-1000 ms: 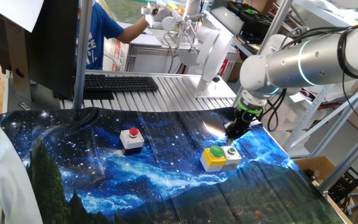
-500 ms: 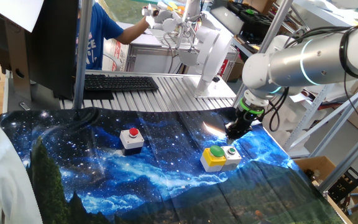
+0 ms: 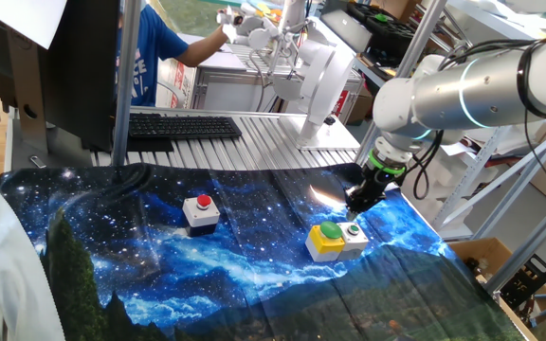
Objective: Press three buttons from left to right in sequence
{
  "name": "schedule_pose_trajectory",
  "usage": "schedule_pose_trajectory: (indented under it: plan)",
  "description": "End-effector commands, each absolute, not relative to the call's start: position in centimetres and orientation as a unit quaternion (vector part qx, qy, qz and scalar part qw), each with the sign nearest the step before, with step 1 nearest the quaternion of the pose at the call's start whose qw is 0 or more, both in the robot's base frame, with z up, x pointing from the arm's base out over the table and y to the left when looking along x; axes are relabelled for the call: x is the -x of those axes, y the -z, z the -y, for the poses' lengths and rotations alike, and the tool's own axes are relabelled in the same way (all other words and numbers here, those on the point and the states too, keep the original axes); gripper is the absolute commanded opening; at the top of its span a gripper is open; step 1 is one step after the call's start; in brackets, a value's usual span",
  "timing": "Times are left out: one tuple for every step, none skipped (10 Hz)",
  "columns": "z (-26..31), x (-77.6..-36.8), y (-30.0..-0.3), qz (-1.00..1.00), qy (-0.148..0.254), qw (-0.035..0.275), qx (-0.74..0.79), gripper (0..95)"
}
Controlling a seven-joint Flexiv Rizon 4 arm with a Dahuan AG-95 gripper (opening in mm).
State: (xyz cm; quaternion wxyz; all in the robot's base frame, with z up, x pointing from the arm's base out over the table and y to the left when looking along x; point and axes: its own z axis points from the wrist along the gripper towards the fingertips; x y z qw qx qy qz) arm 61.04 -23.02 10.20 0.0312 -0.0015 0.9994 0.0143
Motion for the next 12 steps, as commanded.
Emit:
schedule_pose_trajectory:
  plan:
    - [23.2,-60.7,-10.1,-0.999,-0.013,0.03,0.002,0.0]
    - [23.4,-60.6,-10.0,-0.999,-0.013,0.029,0.001,0.0]
    - [23.5,-60.5,-10.0,-1.0,-0.013,0.029,0.001,0.0]
    - [23.5,-60.5,-10.0,-1.0,-0.012,0.027,0.0,0.0]
    - [23.5,-60.4,-9.9,-1.0,-0.012,0.027,-0.002,0.0]
    - [23.6,-60.3,-9.8,-1.0,-0.011,0.027,-0.002,0.0]
    - [23.7,-60.1,-9.5,-1.0,-0.011,0.028,-0.006,0.0]
    - [23.7,-59.9,-9.3,-1.0,-0.012,0.028,-0.007,0.0]
    - [23.8,-59.7,-9.1,-0.999,-0.012,0.029,-0.008,0.0]
    - [23.9,-59.7,-9.1,-0.999,-0.013,0.028,-0.009,0.0]
    - [23.9,-59.6,-9.0,-1.0,-0.012,0.027,-0.009,0.0]
    - [23.9,-59.6,-9.0,-0.999,-0.012,0.028,-0.01,0.0]
